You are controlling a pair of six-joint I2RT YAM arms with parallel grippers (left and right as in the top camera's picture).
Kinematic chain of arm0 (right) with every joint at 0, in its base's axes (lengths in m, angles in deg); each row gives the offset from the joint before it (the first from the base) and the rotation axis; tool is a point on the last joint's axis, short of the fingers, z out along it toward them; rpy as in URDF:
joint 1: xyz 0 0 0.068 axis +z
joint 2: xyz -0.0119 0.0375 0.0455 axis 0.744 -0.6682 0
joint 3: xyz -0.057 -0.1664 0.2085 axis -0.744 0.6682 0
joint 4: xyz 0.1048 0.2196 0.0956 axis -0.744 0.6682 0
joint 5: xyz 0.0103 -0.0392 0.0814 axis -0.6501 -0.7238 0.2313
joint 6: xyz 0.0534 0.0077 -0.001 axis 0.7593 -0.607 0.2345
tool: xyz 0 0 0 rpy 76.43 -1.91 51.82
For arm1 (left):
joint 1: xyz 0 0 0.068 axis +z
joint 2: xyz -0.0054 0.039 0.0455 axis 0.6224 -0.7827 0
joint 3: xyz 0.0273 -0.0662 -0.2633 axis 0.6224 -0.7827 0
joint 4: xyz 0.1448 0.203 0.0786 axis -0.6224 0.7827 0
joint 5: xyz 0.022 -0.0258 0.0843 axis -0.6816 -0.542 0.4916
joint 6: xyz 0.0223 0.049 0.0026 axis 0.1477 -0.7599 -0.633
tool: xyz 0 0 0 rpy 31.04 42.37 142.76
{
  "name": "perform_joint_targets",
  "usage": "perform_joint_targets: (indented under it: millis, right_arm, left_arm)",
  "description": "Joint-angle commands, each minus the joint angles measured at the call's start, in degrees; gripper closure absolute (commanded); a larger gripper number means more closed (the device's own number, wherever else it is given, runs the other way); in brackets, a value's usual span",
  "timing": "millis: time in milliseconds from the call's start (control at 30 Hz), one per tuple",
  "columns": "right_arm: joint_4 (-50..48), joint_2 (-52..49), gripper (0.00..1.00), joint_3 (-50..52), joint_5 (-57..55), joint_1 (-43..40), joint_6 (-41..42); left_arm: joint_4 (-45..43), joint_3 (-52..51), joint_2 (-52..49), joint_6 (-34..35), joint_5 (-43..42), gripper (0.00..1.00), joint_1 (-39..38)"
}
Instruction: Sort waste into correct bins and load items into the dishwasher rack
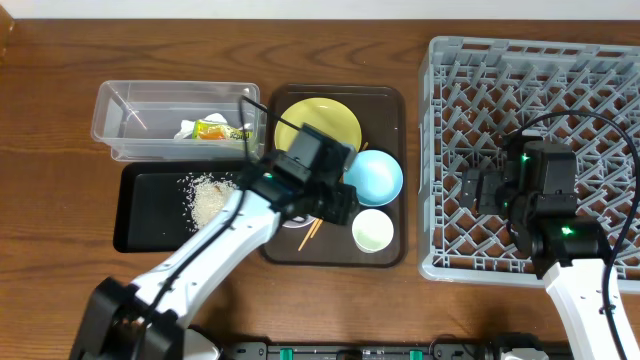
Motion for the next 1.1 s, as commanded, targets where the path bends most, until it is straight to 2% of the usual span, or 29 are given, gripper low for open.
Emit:
perform_joint_targets:
  millis: [0, 167, 233, 300, 367, 600, 767, 900, 1000, 1067]
  right_arm:
    - [0.1, 0.2, 0.01, -1.2, 0.1, 0.5, 0.7]
    - [0.1, 0.2, 0.01, -1.2, 0.1, 0.5, 0.7]
    - [0.1, 0.2, 0.01, -1.2, 0.1, 0.5, 0.7]
    - [0.1, 0.2, 0.01, -1.2, 0.1, 0.5, 0.7]
    - [0.1, 0.2, 0.01, -1.2, 0.1, 0.5, 0.7]
    - [-2.0, 0.2, 0.01, -1.2, -0.2, 0.5, 0.7]
    - [-8.7, 0.2, 0.02, -1.2, 2.0, 0.5, 0.6]
    - [-10.8, -0.4, 0.02, -1.2, 11.9, 0.5, 0.1]
    - [-10.6, -2.2, 0.02, -1.1, 22.7, 0.5, -0.3]
    - [-11.1, -3.8, 0.08, -1.1, 33.4, 0.5, -4.3]
  left_arm:
    - [0.1, 0.3, -2.9, -0.7, 0.7, 0.50, -2.0]
    - [0.1, 0.3, -6.4, -0.3, 0.8, 0.53, -3.8]
    - [0.1, 0.3, -7.4, -0.3, 0.7, 0.67, -4.0]
    - [0.1, 0.3, -7.9, -0.3, 0.8, 0.88, -3.9]
    - [0.1, 0.3, -7.9, -0.3, 0.8, 0.94, -3.8]
    - [2.4, 1.2, -4.0, 1.2, 0.4, 0.94, -1.1]
    - [0.5, 1.3, 2.5, 4.7, -4.6, 0.94, 6.6]
    - [-6.7, 1.3, 3.5, 10.1, -14.5, 0.94, 15.8]
    - [-13.6, 1.2, 1.4, 18.4, -21.9, 0.94, 21.7]
    - [-17.0, 1.2, -0.5, 25.1, -25.4, 0.94, 24.0]
